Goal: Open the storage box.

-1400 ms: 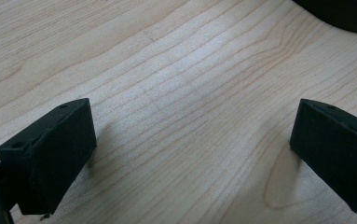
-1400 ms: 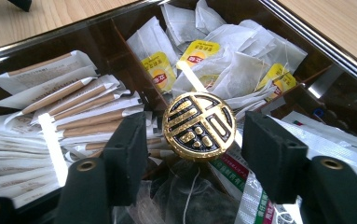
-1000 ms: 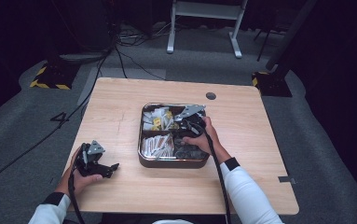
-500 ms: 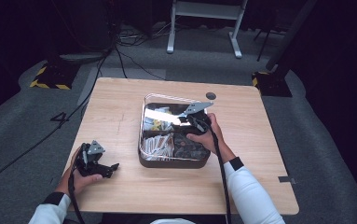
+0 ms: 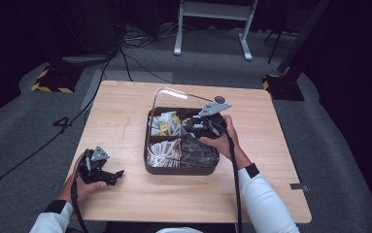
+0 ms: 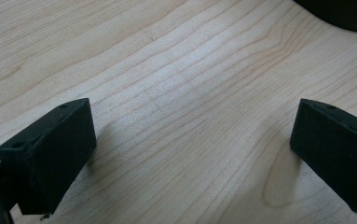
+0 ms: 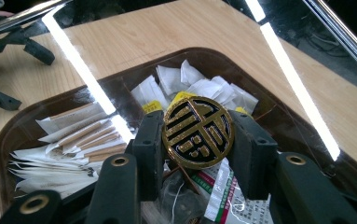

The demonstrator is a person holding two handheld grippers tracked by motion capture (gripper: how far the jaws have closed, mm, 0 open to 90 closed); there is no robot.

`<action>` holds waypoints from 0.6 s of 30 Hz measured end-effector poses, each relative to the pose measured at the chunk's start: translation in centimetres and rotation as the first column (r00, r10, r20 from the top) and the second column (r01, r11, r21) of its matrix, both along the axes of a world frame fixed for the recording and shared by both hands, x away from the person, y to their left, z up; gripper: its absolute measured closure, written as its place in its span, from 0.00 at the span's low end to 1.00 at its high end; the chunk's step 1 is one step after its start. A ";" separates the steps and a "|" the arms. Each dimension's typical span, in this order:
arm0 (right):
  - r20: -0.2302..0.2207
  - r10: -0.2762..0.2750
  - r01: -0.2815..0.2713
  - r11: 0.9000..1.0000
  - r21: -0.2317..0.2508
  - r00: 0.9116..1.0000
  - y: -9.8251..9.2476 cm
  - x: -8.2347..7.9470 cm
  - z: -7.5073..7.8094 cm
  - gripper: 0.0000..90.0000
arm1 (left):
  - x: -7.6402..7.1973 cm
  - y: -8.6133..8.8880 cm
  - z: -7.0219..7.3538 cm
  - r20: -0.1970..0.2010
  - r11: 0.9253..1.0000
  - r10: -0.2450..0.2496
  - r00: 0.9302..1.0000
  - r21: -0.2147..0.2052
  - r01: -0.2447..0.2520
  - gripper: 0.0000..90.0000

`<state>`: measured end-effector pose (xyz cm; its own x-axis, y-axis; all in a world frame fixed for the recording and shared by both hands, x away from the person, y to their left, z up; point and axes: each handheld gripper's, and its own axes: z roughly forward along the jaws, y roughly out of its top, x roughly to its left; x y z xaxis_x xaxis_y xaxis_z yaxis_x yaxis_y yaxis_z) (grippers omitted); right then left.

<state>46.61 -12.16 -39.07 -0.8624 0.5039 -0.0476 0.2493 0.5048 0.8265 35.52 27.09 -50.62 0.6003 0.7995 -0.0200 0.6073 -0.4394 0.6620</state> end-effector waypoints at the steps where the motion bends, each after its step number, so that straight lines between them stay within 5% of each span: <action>1: 0.000 -0.001 0.001 1.000 0.003 1.000 -0.1 0.0 0.1 0.65 | 0.0 0.0 0.0 0.000 1.000 0.000 1.000 0.000 0.000 0.01; 18: 0.014 -0.041 0.041 0.999 -0.002 0.999 -2.2 -0.2 1.1 0.66 | 0.0 0.0 0.0 0.000 1.000 0.000 1.000 -0.001 0.000 0.01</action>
<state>46.42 -14.33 -38.01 -0.8403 0.5386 -0.0610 0.2578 0.4961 0.8291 35.53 27.09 -50.62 0.6006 0.7993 -0.0205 0.6071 -0.4392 0.6623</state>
